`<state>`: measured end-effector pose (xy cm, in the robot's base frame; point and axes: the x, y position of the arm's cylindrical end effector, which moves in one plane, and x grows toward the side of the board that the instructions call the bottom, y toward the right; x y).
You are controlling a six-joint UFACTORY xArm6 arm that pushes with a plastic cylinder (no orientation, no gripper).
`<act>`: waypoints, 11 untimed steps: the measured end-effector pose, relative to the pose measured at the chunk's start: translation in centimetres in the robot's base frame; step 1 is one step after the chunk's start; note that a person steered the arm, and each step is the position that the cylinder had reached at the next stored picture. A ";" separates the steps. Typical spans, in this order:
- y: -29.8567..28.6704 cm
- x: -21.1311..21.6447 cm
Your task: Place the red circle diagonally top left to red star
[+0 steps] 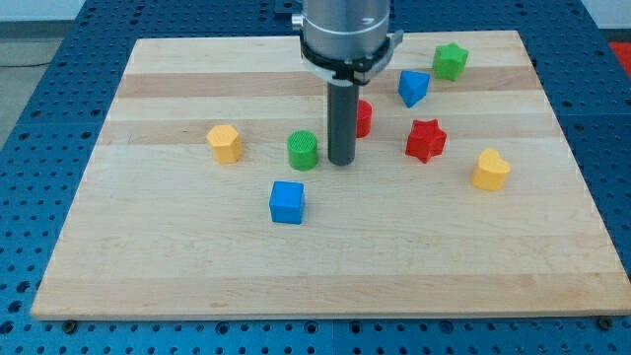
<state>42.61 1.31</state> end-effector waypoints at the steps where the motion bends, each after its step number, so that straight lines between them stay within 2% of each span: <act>1: 0.0 -2.6; 2: 0.0 -4.3; 5: 3.4 -2.8; 9: 6.6 -5.2; 11: 11.0 -5.6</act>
